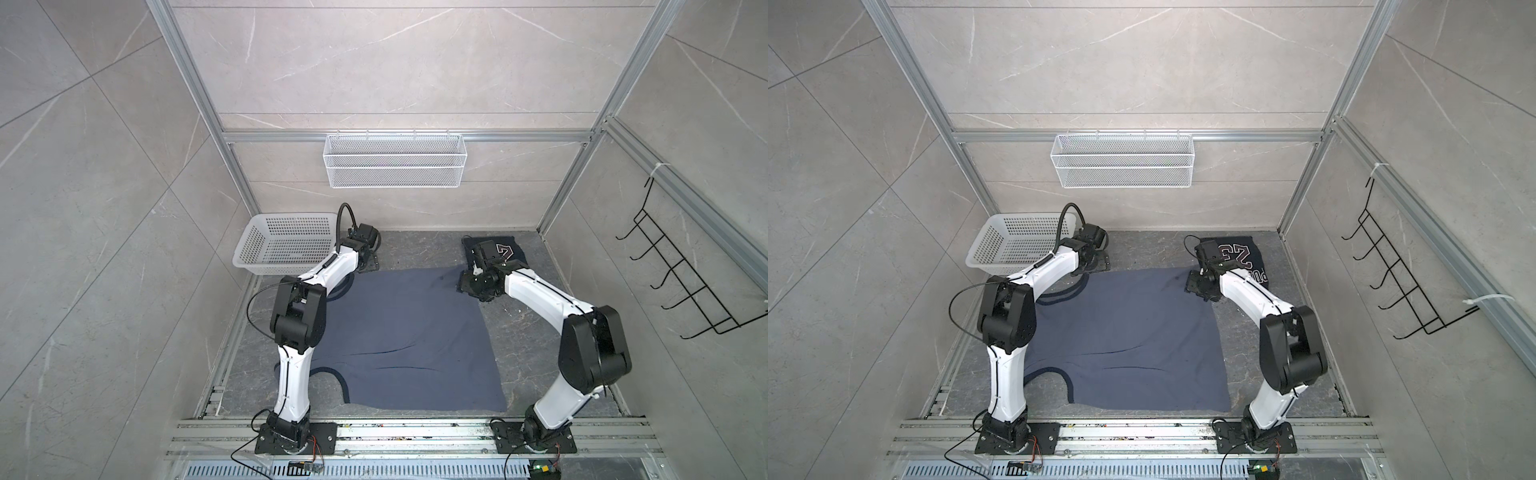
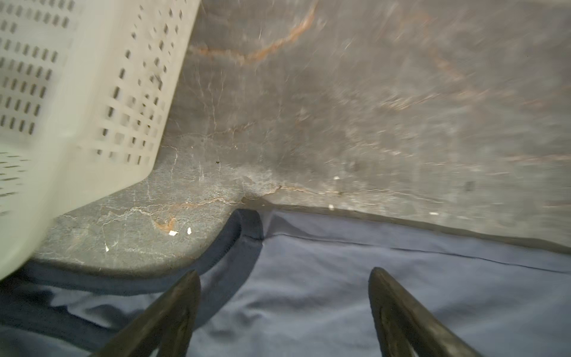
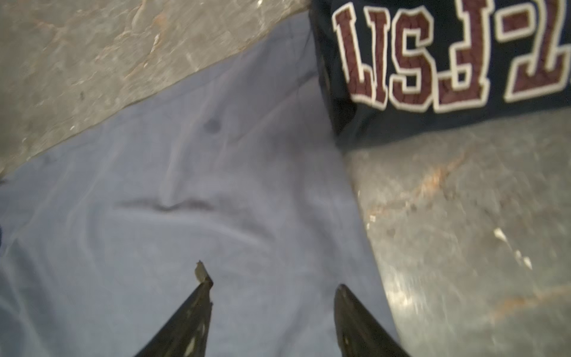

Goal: Fold and stack the tank tops

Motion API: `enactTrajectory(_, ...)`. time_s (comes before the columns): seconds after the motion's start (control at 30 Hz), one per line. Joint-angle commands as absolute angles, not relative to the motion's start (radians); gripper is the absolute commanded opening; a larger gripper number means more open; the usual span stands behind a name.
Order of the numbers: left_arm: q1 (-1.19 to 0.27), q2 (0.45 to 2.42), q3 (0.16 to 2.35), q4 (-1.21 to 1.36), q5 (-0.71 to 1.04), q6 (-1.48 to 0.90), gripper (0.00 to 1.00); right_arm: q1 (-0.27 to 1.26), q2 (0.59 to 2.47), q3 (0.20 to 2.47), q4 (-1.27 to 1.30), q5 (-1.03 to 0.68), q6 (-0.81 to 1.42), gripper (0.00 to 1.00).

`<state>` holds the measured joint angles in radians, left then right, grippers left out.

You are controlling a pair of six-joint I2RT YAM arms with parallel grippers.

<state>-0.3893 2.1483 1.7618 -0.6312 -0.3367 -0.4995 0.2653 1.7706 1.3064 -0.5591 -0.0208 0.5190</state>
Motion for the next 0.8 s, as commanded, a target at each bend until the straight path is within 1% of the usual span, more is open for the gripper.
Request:
enactTrajectory(0.0, -0.365, 2.162, 1.816, -0.668, -0.348, -0.470, 0.85, 0.243, 1.852, 1.404, -0.537, -0.061, 0.461, 0.64)
enactTrajectory(0.17, -0.349, 2.219, 1.860, -0.656, -0.320, -0.458, 0.78, 0.216, 1.949, 1.500, -0.538, -0.053, 0.451, 0.63)
enactTrajectory(0.33, -0.342, 2.268, 1.905, -0.680, -0.294, -0.467, 0.69, 0.212, 2.008, 1.566, -0.555, -0.034, 0.451, 0.63)
enactTrajectory(0.63, -0.342, 2.295, 1.904, -0.691, -0.272, -0.506, 0.64, 0.198, 2.076, 1.650, -0.573, -0.013, 0.448, 0.63)
enactTrajectory(0.73, -0.343, 2.309, 1.906, -0.692, -0.270, -0.507, 0.57, 0.193, 2.101, 1.681, -0.580, -0.006, 0.446, 0.63)
enactTrajectory(0.77, -0.342, 2.313, 1.907, -0.695, -0.270, -0.509, 0.53, 0.192, 2.109, 1.689, -0.583, -0.006, 0.446, 0.63)
